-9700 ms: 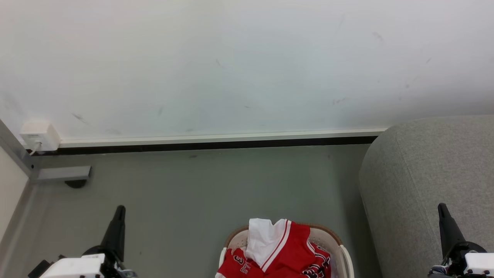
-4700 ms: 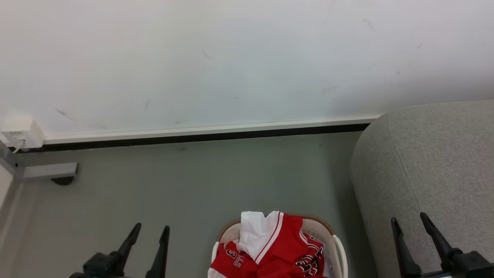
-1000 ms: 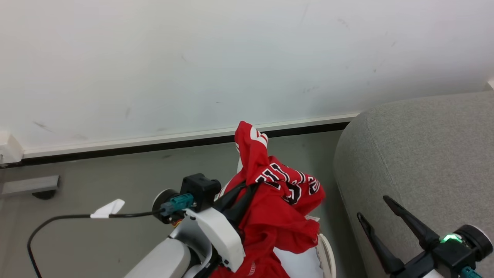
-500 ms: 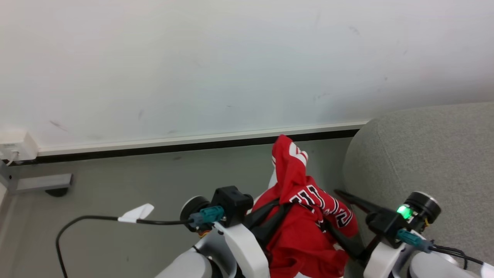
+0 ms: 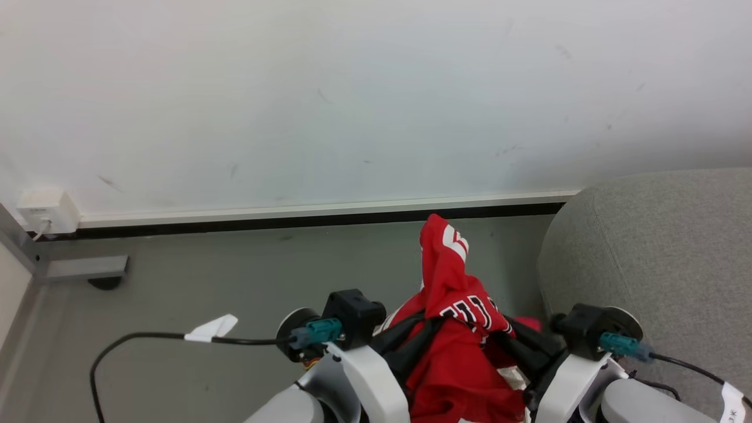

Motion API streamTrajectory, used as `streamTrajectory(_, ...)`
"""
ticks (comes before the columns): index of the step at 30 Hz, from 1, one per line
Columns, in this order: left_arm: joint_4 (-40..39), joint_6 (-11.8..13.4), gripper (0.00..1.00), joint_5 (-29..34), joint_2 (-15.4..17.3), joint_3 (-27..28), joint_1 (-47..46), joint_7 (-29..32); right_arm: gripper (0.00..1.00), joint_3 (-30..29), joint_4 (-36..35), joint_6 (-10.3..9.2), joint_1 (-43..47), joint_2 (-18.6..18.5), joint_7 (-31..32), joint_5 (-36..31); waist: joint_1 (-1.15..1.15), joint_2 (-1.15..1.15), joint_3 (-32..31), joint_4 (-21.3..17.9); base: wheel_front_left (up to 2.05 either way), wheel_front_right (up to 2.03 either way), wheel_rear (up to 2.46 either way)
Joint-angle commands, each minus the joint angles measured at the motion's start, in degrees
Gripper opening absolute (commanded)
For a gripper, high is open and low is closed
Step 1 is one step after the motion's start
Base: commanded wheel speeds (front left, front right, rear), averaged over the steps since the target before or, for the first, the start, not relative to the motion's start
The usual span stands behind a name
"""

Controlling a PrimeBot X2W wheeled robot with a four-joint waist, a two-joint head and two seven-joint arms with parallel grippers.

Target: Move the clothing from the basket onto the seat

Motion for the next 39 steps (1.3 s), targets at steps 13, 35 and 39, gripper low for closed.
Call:
streamTrajectory(13, 4.7, 2.8, 1.00, 3.7, 0.9, 0.2, 2.2, -6.7, 0.00, -13.5, -2.9, -0.01, 2.6, -0.9, -1.8, 4.1, 0.00, 0.00, 0.4, -1.8, 0.00, 0.00, 0.00)
streamTrajectory(35, 8.7, 2.5, 1.00, 5.2, -1.0, -2.1, 0.6, -11.9, 0.00, -22.7, -8.7, -0.01, 4.6, -3.8, -1.8, 2.2, 0.00, 0.00, 2.8, -12.1, 0.00, 0.00, 0.00)
streamTrajectory(39, 8.7, 2.5, 1.00, 5.4, -1.0, -2.3, 0.0, -11.9, 0.00, -24.4, -9.7, -0.01, 4.7, -4.3, -1.8, 1.6, 0.00, 0.00, 4.2, -15.9, 0.00, 0.00, 0.00)
